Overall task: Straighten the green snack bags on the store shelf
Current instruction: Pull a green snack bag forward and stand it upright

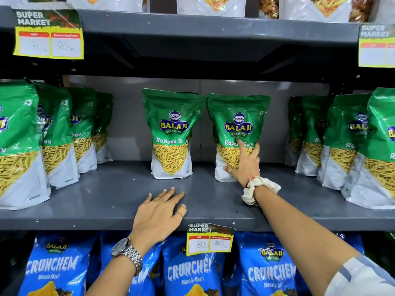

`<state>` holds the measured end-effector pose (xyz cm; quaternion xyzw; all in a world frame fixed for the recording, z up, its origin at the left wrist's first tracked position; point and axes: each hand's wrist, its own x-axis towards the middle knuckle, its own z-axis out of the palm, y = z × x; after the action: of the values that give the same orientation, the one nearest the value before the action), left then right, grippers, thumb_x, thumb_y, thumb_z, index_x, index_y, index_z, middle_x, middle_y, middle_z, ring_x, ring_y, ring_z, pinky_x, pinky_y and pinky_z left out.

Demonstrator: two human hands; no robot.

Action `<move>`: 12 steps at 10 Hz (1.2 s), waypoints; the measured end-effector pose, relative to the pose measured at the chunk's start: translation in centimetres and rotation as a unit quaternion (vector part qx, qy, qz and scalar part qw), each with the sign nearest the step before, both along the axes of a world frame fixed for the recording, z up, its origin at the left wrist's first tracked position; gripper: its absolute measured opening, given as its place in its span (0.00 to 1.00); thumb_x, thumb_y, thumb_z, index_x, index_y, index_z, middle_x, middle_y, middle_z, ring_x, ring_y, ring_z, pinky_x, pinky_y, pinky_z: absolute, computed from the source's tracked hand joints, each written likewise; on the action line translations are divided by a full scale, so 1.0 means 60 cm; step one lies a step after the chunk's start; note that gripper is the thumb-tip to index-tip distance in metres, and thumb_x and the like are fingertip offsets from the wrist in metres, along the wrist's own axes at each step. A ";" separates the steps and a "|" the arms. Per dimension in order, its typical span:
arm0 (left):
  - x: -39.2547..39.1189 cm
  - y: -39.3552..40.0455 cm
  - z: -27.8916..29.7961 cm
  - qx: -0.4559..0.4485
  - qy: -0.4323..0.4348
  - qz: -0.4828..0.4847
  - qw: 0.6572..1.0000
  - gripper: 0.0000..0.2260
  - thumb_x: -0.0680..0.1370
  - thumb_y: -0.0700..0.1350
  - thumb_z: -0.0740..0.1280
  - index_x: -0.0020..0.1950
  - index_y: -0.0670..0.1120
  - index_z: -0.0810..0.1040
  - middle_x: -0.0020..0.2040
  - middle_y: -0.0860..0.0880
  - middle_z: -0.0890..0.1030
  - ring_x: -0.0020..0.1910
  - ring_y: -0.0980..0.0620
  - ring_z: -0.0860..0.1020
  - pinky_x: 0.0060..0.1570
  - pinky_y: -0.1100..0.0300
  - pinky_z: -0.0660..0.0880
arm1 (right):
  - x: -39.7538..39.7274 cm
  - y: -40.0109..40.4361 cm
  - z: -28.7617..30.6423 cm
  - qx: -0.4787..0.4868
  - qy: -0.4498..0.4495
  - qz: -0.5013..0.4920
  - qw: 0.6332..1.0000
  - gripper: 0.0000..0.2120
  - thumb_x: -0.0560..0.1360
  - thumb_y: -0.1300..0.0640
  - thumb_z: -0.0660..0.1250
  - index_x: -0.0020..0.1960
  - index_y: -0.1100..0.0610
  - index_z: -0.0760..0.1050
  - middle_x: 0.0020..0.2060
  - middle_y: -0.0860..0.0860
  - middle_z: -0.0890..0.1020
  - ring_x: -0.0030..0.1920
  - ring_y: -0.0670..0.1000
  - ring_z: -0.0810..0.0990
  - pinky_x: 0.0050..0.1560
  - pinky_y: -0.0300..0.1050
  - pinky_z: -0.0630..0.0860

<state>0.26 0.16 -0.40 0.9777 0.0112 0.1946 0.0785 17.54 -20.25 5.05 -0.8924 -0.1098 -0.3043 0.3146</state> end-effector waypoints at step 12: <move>-0.006 0.001 0.009 -0.011 0.026 -0.005 1.000 0.22 0.80 0.56 0.49 0.74 0.58 0.59 0.77 0.54 0.58 0.76 0.54 0.55 0.75 0.50 0.51 | -0.210 -0.072 -0.025 0.021 -0.068 -0.030 0.997 0.45 0.66 0.51 0.77 0.74 0.38 0.53 0.75 0.59 0.49 0.65 0.65 0.66 0.56 0.61 0.74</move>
<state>-0.13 0.20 0.13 0.9816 0.0109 0.1683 0.0900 4.93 -24.56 3.55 -0.8656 -0.0980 -0.3757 0.3161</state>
